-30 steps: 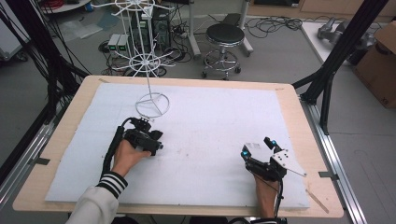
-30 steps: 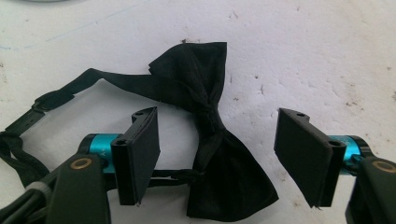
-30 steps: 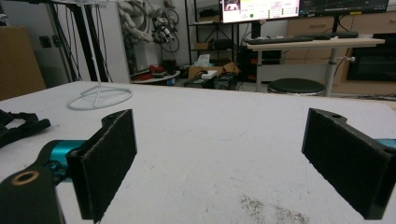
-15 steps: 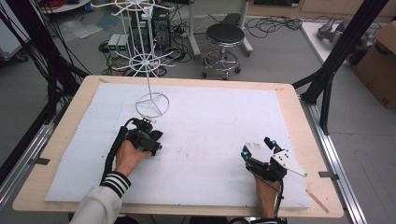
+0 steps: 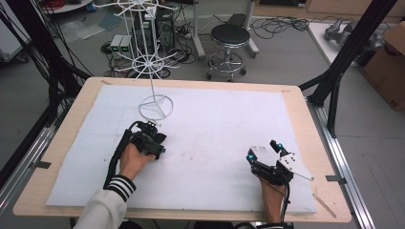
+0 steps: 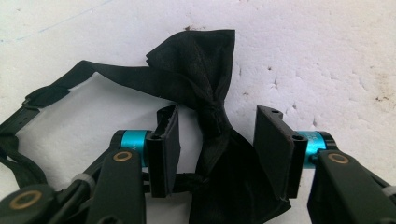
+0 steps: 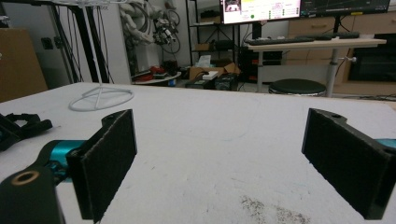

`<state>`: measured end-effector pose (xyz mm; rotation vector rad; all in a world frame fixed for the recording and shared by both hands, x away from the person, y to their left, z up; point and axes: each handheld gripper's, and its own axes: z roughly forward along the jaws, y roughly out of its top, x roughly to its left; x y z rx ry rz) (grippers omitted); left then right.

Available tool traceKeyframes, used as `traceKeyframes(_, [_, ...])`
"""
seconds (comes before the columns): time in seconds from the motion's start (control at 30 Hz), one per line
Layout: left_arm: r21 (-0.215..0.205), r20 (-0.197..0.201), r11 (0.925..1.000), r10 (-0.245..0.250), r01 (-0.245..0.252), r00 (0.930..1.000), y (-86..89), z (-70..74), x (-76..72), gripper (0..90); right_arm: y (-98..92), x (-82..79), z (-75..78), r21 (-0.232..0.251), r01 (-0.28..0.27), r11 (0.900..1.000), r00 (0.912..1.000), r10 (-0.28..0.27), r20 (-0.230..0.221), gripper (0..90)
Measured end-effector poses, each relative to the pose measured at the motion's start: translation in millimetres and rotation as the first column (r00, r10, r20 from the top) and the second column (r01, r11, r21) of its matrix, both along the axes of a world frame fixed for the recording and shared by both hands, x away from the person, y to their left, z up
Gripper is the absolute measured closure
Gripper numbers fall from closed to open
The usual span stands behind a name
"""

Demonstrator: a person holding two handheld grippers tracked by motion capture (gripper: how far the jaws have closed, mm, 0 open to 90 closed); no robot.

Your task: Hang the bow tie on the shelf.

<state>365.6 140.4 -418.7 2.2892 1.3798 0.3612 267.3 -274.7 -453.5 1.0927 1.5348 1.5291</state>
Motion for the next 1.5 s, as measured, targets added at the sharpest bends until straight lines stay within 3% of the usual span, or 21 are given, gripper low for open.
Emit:
traceKeyframes(0.1, [-0.006, 0.007, 1.0000, -0.004, 0.004, 1.0000, 1.8, 0.8, -0.1, 64.2, -0.1, 0.1, 0.0, -0.004, -0.001, 1.000, 1.0000, 0.001, 0.001, 9.3])
traceKeyframes(0.3, [-0.011, 0.018, 0.9998, -0.018, 0.019, 0.9997, 3.4, 1.8, -1.0, 74.4, 0.1, 0.2, -0.1, -0.006, 0.000, 1.000, 1.0000, 0.000, 0.003, 9.3])
traceKeyframes(0.7, [-0.008, 0.034, 0.9989, -0.045, 0.046, 0.9984, 6.4, 3.1, -1.3, 76.4, 0.4, -0.1, 0.0, -0.003, 0.000, 1.000, 1.0000, 0.000, 0.000, 9.3])
traceKeyframes(0.93, [-0.016, 0.128, 0.9969, -0.074, 0.077, 0.9890, 8.9, 9.3, -6.2, 76.5, 0.5, -0.2, 0.0, -0.006, 0.000, 1.000, 1.0000, 0.000, -0.001, 9.3])
traceKeyframes(1.23, [-0.061, 0.286, 0.9930, -0.079, 0.100, 0.9548, 14.4, 22.9, -14.2, 76.4, 0.5, -0.2, 0.1, -0.006, 0.000, 1.000, 1.0000, 0.000, -0.002, 9.3])
traceKeyframes(1.3, [-0.068, 0.325, 0.9914, -0.083, 0.111, 0.9421, 15.9, 26.2, -16.4, 76.5, 0.5, -0.1, 0.0, -0.005, 0.001, 1.000, 1.0000, -0.001, -0.001, 9.3])
traceKeyframes(1.5, [-0.100, 0.448, 0.9865, -0.072, 0.130, 0.8910, 21.0, 36.1, -22.6, 76.5, 0.5, -0.2, 0.0, -0.008, 0.001, 1.000, 1.0000, -0.001, -0.001, 9.3])
